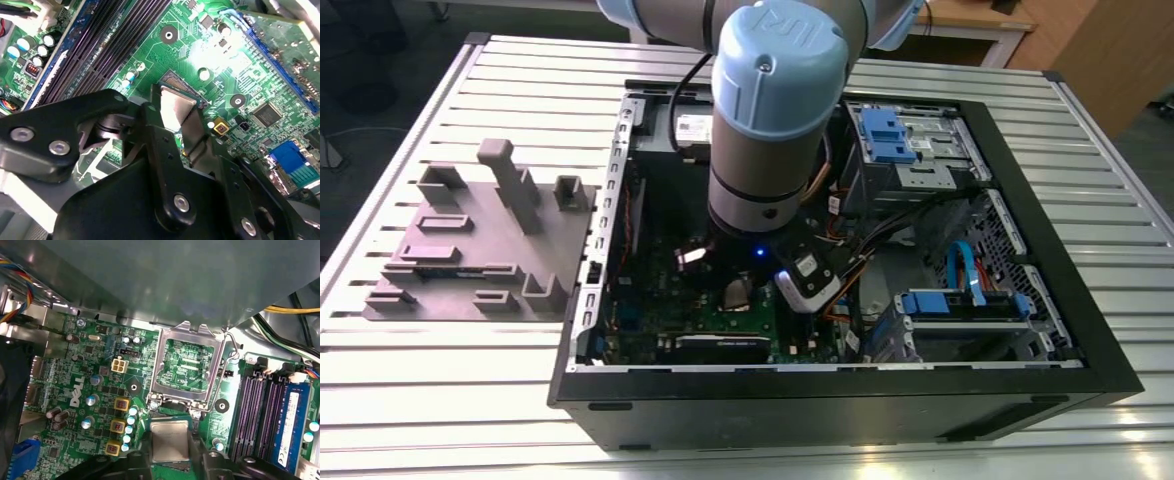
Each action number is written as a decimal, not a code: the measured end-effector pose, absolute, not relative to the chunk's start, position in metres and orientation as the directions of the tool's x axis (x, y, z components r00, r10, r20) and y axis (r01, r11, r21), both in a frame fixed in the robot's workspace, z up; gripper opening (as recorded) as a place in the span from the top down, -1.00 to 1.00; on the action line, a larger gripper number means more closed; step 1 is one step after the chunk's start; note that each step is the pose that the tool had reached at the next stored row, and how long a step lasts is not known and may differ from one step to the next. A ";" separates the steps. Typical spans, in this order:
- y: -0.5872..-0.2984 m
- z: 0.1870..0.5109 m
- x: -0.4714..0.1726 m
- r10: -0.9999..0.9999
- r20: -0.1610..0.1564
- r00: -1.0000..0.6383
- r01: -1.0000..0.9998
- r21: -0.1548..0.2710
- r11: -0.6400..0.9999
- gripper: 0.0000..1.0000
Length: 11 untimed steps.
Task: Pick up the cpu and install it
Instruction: 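Place the cpu into insertion slot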
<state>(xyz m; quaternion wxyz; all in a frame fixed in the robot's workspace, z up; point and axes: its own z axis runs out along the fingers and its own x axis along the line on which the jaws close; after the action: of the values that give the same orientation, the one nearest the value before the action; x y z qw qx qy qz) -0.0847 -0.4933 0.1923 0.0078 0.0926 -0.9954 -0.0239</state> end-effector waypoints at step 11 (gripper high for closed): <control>-0.493 0.194 -0.085 -0.186 0.011 -0.983 -0.185 0.049 0.981 0.22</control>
<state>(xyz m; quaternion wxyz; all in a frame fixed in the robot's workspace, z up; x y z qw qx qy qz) -0.0846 -0.4935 0.1939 0.0077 0.0932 -0.9953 -0.0241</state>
